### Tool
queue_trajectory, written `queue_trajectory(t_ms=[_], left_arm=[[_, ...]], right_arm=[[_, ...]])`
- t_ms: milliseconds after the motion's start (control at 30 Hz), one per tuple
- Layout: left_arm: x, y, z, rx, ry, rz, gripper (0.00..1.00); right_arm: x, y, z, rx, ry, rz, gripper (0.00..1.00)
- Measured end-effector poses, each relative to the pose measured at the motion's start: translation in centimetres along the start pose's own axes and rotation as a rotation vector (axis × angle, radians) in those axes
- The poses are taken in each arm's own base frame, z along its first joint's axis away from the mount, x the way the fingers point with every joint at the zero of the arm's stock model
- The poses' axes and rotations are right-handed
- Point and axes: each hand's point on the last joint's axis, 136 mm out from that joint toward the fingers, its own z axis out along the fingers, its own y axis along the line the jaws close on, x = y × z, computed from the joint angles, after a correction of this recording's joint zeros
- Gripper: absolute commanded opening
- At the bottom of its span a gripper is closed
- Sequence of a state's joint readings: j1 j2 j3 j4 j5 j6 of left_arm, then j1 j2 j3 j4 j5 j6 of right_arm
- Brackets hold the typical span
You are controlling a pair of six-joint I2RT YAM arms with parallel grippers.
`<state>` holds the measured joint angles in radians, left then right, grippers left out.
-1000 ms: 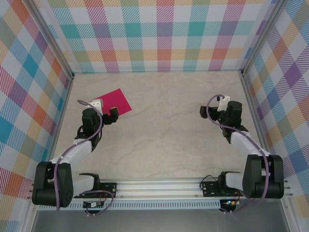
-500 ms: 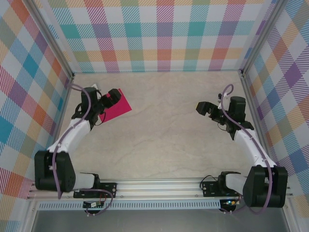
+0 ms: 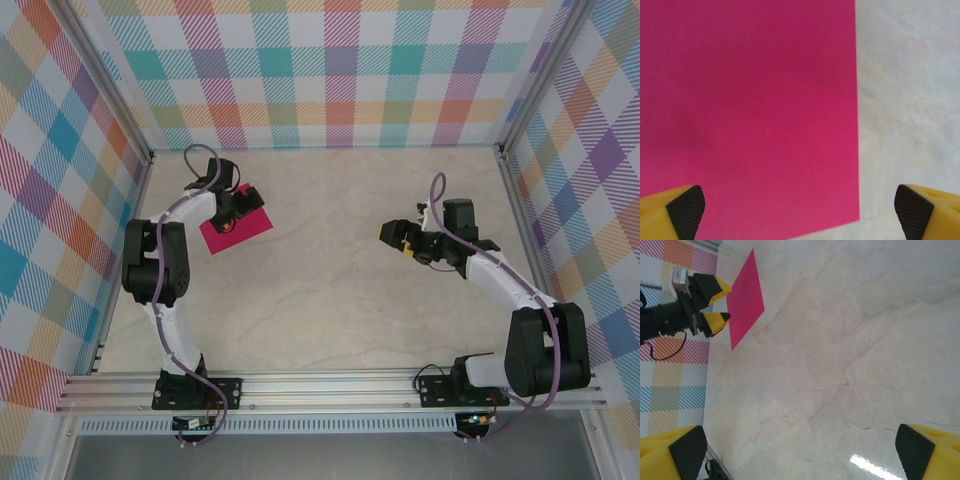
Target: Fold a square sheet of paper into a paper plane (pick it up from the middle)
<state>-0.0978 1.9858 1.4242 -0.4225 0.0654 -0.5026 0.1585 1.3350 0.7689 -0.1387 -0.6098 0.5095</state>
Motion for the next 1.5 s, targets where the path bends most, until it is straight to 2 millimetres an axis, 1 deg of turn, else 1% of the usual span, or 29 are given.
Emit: queue_trajectory(t_ms=[100, 167, 233, 367, 467, 567, 667, 800, 933, 1000, 1100, 1133, 1200, 1267, 1367, 1433, 1500], left_arm=[[1.4, 0.6, 1.2, -0.012, 0.058, -0.002, 1.00], [2.1, 0.8, 1.7, -0.009, 0.081, 0.000, 1.00], [2.3, 0.6, 1.6, 0.014, 0.078, 0.004, 1.00], [3.3, 0.2, 1.2, 0.072, 0.082, 0.012, 0.99], [4.5, -0.5, 0.8, 0.116, 0.096, 0.027, 0.98], [6.4, -1.6, 0.4, 0.163, 0.120, 0.056, 0.98], [9.3, -3.3, -0.3, 0.210, 0.149, 0.107, 0.98], [14.6, -6.4, -1.2, 0.262, 0.205, 0.212, 0.98], [19.3, -9.1, -2.2, 0.312, 0.243, 0.310, 0.98], [21.5, -9.8, -3.0, 0.328, 0.265, 0.347, 0.99], [23.3, -9.5, -4.1, 0.328, 0.290, 0.356, 0.99], [23.5, -9.2, -4.6, 0.320, 0.292, 0.351, 1.00], [23.0, -8.7, -5.7, 0.312, 0.267, 0.342, 1.00], [21.8, -8.8, -7.5, 0.321, 0.213, 0.337, 1.00], [19.2, -8.9, -11.0, 0.354, 0.093, 0.314, 1.00], [17.6, -8.0, -13.2, 0.372, 0.005, 0.282, 1.00], [16.2, -6.4, -14.6, 0.371, -0.060, 0.239, 1.00]], right_arm=[[0.6, -0.3, 0.8, 0.015, 0.022, 0.002, 1.00], [0.9, -0.8, 1.1, 0.028, 0.030, 0.012, 1.00], [1.4, -1.5, 1.5, 0.044, 0.039, 0.025, 1.00], [2.4, -2.7, 1.9, 0.077, 0.057, 0.061, 1.00], [3.1, -3.2, 2.1, 0.095, 0.066, 0.073, 1.00], [3.6, -3.6, 2.2, 0.112, 0.074, 0.081, 1.00], [3.9, -3.9, 2.2, 0.130, 0.078, 0.096, 1.00], [4.4, -3.8, 2.0, 0.142, 0.077, 0.109, 1.00], [5.0, -3.2, 1.8, 0.142, 0.077, 0.107, 1.00], [5.2, -3.0, 2.0, 0.143, 0.083, 0.108, 1.00], [5.8, -2.6, 2.4, 0.146, 0.097, 0.108, 1.00], [6.1, -2.4, 2.5, 0.147, 0.104, 0.107, 1.00], [6.7, -2.1, 2.9, 0.153, 0.118, 0.105, 0.98], [7.3, -1.5, 3.6, 0.160, 0.136, 0.101, 0.97], [7.8, 0.2, 5.1, 0.165, 0.163, 0.079, 0.96], [7.8, 1.6, 6.5, 0.164, 0.180, 0.065, 0.94], [7.7, 2.8, 8.0, 0.161, 0.196, 0.054, 0.93]])
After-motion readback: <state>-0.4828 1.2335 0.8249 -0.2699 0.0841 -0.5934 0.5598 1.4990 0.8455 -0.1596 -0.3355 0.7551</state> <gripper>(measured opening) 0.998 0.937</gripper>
